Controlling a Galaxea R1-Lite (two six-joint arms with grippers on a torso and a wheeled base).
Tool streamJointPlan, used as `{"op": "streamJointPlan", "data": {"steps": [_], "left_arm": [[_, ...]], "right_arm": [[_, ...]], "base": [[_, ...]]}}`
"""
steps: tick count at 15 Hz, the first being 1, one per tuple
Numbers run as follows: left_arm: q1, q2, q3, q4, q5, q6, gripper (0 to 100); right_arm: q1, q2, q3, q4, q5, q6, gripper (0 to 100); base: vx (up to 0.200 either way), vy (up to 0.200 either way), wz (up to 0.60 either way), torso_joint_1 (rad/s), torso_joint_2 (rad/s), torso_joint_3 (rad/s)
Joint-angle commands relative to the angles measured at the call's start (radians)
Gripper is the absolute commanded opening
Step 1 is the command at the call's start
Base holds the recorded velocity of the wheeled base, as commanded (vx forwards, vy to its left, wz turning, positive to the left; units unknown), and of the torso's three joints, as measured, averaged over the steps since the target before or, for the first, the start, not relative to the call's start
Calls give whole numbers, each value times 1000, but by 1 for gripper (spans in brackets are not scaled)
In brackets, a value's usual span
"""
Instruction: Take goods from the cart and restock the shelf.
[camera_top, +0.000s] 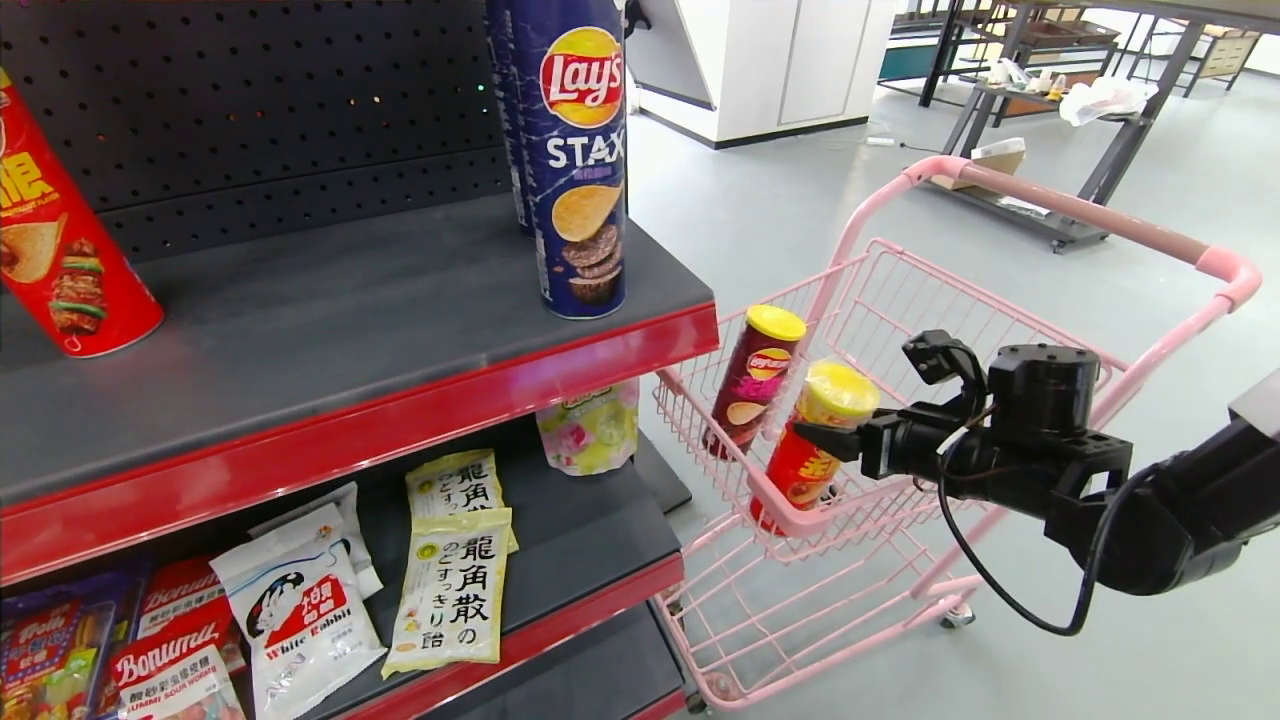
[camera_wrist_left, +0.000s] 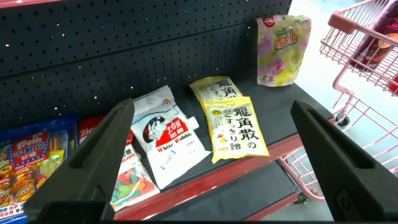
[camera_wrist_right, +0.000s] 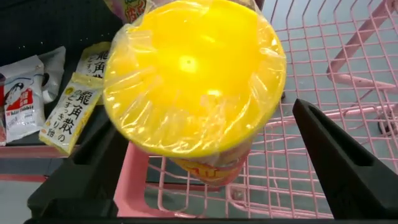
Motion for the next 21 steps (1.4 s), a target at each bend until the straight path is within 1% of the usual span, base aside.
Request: {"op": "streamJointPlan", "data": {"steps": [1,6,7,9,12,14,15,17,18,21], "left_arm": [[0,1,0,0,1,0,100],[0,1,0,0,1,0,100],[0,1,0,0,1,0,100],[0,1,0,0,1,0,100],[0,1,0,0,1,0,100],[0,1,0,0,1,0,100],[0,1,0,0,1,0,100],[0,1,0,0,1,0,100],[0,1,0,0,1,0,100],[0,1,0,0,1,-2,100]], "right_arm": [[2,31,-18,0,2,5,100],[29,65,-16,-8,5,14,100],[32,78,-18,-35,5,17,0],[43,104,-21,-72,7,34,0],[51,100,-7,-83,8,31,0],[46,35,-4,-81,5,28,0],[28,-55,-8,-64,4,26,0],[0,-192,-30,8,5,25,0],[-6,-218,-44,31,4,25,0],[-27,-419,-189,255,5,14,0]], "base": [[0,0,0,0,0,0],[0,0,0,0,0,0],[0,0,0,0,0,0],[0,0,0,0,0,0],[0,0,0,0,0,0],[0,0,0,0,0,0],[0,0,0,0,0,0],[0,0,0,0,0,0],[0,0,0,0,0,0],[0,0,0,0,0,0]]}}
